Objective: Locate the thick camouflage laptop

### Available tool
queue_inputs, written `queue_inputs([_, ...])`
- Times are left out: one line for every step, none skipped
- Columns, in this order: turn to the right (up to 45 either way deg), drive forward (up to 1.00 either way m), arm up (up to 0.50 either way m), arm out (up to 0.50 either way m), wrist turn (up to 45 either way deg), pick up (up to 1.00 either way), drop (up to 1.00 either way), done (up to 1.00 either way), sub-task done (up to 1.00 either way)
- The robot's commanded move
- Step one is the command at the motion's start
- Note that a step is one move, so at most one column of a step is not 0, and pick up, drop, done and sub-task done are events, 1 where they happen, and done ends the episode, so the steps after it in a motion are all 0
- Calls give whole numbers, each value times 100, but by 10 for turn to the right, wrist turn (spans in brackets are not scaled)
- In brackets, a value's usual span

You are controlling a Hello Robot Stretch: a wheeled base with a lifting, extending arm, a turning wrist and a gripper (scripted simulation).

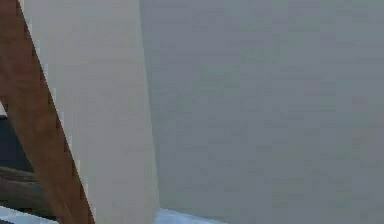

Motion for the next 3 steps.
queue_inputs([-450,0,0,0,0,0,0,0,0])
queue_inputs([-270,0,0,0,0,0,0,0,0])
queue_inputs([0,100,0,0,0,0,0,0,0])
